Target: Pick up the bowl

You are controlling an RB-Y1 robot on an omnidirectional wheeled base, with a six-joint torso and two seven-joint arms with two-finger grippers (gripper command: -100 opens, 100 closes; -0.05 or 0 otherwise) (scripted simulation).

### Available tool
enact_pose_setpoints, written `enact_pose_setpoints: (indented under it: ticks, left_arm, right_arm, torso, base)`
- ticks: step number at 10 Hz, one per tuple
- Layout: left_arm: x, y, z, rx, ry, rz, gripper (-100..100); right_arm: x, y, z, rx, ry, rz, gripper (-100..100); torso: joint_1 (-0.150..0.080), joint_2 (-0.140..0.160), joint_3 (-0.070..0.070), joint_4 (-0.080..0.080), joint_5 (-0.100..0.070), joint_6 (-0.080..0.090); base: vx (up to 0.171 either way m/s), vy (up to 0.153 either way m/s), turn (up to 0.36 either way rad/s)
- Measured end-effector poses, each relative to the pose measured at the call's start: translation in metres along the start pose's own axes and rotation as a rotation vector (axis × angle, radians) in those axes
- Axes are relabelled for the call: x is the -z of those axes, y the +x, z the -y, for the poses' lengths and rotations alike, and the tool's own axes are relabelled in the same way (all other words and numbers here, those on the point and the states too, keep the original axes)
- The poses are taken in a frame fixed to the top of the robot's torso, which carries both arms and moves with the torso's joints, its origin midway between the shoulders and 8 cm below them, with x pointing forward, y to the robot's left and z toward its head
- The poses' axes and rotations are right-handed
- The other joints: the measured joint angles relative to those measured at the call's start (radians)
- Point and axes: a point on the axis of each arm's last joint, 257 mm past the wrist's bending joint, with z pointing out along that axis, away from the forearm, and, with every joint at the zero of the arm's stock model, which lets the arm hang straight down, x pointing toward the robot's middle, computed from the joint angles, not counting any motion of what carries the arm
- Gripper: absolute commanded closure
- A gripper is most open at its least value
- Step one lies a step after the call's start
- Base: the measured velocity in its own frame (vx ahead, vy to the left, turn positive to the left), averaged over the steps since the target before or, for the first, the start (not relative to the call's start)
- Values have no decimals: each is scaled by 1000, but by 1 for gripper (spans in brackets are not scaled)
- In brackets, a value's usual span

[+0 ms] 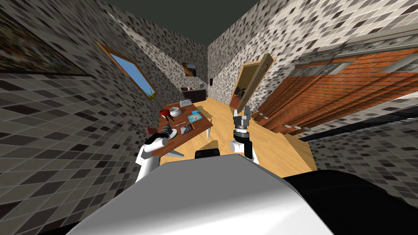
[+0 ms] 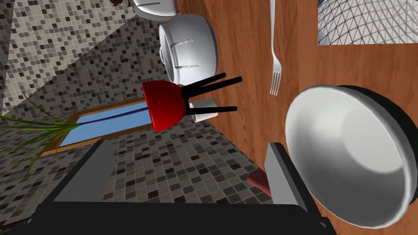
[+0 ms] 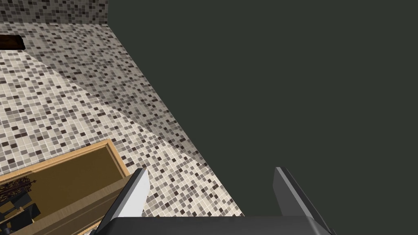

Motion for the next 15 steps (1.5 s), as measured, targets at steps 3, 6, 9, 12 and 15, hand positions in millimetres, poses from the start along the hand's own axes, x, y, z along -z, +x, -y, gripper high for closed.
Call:
enact_pose_setpoints:
  ticks: [3, 6, 9, 12, 15]
  left_arm:
    - [-7, -15, -22, 8, -89, 20, -100]
    - [-10, -27, -44, 16, -180, 34, -100]
    - [-11, -41, -67, 26, -275, 52, -100]
    - [-9, -53, -90, 36, -365, 64, -100]
    - [-4, -63, -111, 49, -460, 78, -100]
  right_arm:
    - [0, 0, 0, 0, 0, 0, 0]
    - [0, 0, 0, 0, 0, 0, 0]
    - [0, 0, 0, 0, 0, 0, 0]
    - [0, 0, 0, 0, 0, 0, 0]
    - [0, 0, 0, 0, 0, 0, 0]
  torso:
    - [0, 0, 0, 0, 0, 0]
    - [1, 0, 0, 0, 0, 0]
    - [1, 0, 0, 0, 0, 0]
    - [1, 0, 0, 0, 0, 0]
    - [2, 0, 0, 0, 0, 0]
  base:
    - [4, 3, -58]
    - [6, 9, -58]
    - [7, 13, -47]
    - [6, 20, -52]
    - [7, 24, -38]
